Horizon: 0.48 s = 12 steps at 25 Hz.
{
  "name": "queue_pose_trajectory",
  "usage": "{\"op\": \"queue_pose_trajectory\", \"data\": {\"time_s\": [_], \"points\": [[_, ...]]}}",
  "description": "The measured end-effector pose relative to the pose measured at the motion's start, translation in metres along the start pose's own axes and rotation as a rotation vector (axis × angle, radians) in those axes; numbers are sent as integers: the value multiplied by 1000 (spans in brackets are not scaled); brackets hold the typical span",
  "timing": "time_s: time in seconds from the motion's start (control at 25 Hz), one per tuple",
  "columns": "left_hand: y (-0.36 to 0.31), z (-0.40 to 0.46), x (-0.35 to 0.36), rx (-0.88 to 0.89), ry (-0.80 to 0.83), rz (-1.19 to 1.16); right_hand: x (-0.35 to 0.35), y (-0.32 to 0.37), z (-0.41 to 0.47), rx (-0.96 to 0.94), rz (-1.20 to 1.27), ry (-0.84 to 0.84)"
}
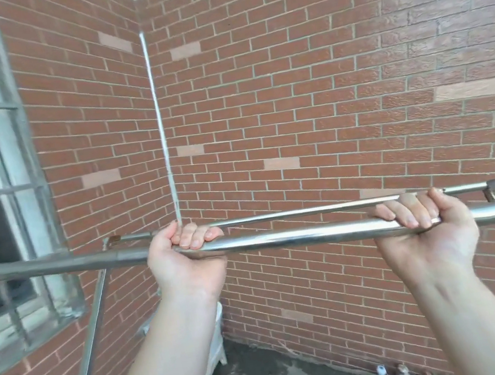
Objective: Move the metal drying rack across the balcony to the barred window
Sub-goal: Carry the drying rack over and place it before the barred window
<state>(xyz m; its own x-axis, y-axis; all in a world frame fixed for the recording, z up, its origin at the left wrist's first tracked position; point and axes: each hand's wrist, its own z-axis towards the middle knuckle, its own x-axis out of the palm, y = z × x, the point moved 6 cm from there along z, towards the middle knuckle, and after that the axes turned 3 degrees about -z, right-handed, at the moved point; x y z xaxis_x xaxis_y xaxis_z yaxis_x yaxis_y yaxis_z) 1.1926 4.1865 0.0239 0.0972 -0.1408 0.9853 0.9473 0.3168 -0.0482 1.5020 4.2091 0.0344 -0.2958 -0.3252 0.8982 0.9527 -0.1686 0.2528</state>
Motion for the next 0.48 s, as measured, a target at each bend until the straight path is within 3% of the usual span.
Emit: {"op": "queue_pose_trajectory", "data": {"time_s": [0.48], "points": [[-249,-159,15,317,-23,18,104,-183,-136,324,133,98]]}}
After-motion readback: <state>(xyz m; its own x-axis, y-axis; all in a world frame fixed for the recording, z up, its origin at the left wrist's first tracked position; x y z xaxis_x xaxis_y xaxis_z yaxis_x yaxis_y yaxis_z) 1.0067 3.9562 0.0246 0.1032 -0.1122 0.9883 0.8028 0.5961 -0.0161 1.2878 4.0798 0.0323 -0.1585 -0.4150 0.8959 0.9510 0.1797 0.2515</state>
